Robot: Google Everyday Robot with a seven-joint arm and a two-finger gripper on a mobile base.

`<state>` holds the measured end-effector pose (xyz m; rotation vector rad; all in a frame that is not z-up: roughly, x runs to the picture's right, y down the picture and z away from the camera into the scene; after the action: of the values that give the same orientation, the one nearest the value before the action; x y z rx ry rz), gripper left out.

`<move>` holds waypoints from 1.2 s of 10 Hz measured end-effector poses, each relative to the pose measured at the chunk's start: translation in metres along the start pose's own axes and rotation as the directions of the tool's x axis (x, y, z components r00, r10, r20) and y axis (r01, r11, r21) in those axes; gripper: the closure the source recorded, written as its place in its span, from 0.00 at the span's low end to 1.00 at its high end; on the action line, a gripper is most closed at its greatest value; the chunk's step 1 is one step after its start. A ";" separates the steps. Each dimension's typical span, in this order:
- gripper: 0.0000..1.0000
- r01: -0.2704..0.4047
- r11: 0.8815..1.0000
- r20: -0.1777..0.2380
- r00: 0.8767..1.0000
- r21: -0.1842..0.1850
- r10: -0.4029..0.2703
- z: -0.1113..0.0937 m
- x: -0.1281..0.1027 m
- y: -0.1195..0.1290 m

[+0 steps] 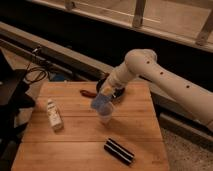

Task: Place the white sponge in the ceramic cup

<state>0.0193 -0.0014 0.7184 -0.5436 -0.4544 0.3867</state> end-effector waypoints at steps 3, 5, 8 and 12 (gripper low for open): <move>1.00 -0.066 0.998 -0.045 0.997 0.020 0.067 -0.001 0.034 -0.014; 0.93 -0.096 0.995 -0.058 0.994 0.025 0.098 0.007 0.040 -0.014; 0.63 -0.106 0.994 -0.050 0.993 0.029 0.107 0.015 0.034 -0.008; 0.26 -0.085 0.996 -0.058 0.995 0.013 0.085 0.027 0.020 0.004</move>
<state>0.0214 0.0217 0.7434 -0.5635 -0.3737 0.4533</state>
